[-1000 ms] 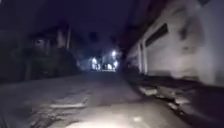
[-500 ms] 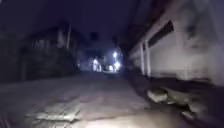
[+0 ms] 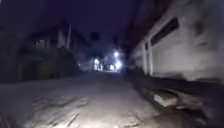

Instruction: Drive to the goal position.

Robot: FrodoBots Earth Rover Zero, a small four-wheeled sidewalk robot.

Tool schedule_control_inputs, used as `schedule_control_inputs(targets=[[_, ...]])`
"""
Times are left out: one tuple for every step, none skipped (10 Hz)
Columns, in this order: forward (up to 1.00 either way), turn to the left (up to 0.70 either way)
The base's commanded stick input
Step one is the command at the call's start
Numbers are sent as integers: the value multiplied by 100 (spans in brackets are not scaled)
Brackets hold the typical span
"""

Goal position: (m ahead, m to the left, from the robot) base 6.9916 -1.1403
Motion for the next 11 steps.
schedule_control_inputs(targets=[[70, 0], [70, 0], [70, 0], [70, 0], [70, 0], [70, 0], [70, 0], [70, 0], [70, 0], [70, 0], [70, 0]])
